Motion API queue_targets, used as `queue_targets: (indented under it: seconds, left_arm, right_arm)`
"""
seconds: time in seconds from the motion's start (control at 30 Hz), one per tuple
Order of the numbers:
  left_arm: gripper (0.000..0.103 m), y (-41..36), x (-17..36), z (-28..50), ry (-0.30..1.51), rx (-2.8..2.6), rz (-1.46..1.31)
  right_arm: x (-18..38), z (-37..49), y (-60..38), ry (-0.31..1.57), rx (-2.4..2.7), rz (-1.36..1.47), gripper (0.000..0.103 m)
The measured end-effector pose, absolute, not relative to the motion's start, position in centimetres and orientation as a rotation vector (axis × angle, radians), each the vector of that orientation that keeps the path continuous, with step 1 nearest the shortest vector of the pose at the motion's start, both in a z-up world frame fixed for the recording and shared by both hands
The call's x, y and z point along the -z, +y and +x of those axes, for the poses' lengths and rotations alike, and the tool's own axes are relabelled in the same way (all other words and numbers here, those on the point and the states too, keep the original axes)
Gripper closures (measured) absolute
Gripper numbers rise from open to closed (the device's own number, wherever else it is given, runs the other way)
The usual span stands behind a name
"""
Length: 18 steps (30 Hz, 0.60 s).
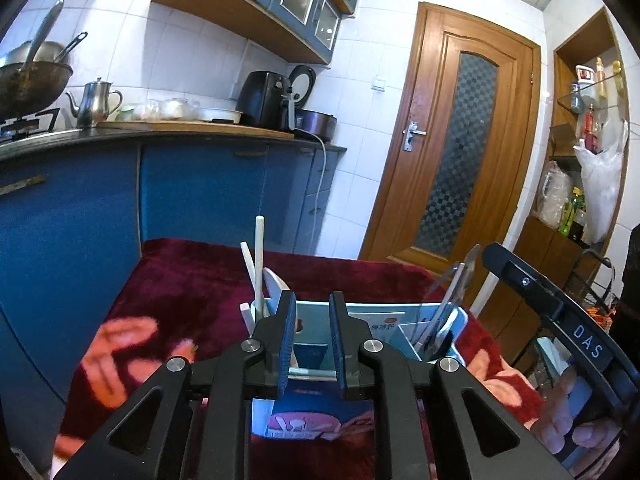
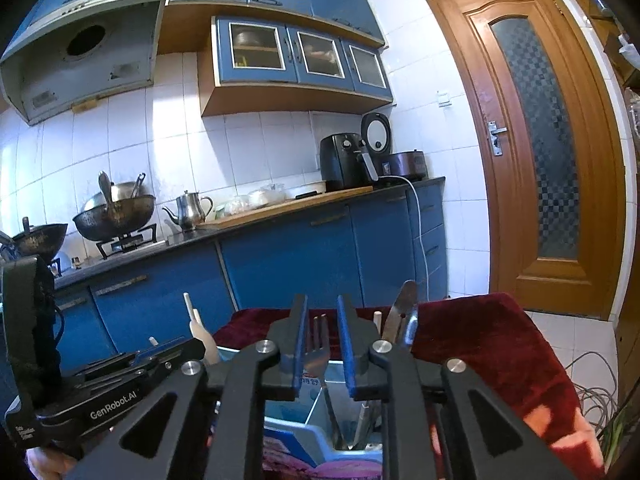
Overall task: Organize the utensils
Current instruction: 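Open both tools to drop the spoon and fork into the box, then withdraw both tools from the box toward the remaining forks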
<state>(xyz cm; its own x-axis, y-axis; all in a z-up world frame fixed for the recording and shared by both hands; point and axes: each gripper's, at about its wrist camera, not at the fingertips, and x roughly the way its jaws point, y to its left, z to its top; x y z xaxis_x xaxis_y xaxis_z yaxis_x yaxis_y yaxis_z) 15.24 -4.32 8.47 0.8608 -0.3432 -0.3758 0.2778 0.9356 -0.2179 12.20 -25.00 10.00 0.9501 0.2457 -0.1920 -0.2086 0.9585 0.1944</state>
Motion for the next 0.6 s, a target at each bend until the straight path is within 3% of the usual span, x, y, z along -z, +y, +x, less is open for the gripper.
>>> queue_targets:
  seconds: [0.6]
  left_arm:
    - [0.086, -3.9, -9.7, 8.0, 0.509, 0.348, -0.080]
  right_arm:
    - [-10.7, 4.4, -25.2, 0.330, -0.195, 0.215, 0.083]
